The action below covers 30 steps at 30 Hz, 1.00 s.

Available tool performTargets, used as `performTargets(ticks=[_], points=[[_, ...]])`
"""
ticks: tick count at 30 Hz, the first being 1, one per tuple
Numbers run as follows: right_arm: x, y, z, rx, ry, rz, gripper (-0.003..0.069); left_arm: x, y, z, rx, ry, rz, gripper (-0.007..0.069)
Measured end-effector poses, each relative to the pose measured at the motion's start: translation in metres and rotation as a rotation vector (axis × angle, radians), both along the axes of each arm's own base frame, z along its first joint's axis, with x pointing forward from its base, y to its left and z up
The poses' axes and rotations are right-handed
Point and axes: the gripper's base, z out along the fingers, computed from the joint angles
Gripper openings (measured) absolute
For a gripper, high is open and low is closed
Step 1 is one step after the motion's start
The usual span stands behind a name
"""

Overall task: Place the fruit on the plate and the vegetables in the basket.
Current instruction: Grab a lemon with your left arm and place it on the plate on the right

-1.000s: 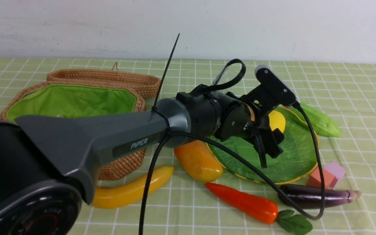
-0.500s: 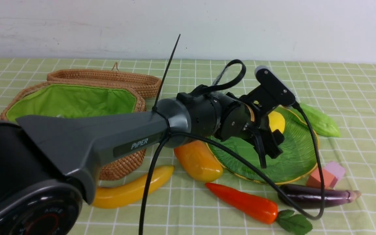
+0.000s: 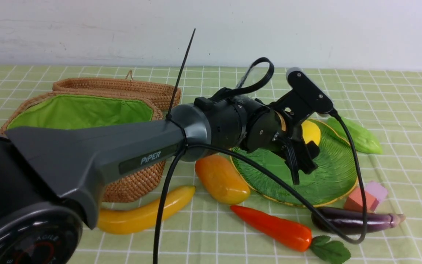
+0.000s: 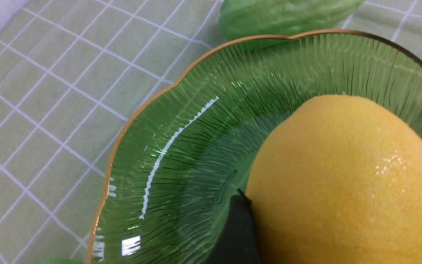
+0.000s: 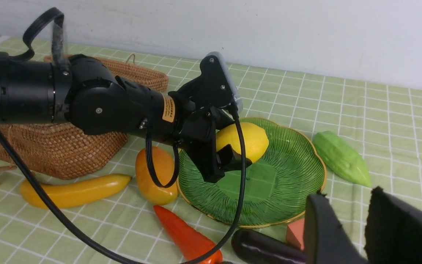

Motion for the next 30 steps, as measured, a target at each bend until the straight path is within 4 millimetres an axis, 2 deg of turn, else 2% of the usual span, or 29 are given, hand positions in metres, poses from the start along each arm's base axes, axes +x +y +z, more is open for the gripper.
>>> performTargets(ticks=[18, 30], points=[[-0.0006, 0.0003, -0.0017, -0.005, 0.018, 0.005, 0.0202, 0.0006, -0.0007, 0.0014, -0.021, -0.005, 0.007, 0.0603], [-0.0005, 0.0004, -0.0022, -0.007, 0.025, 0.006, 0.0202, -0.0013, 0.0049, -0.0007, -0.08, 0.155, 0.1, 0.0603]])
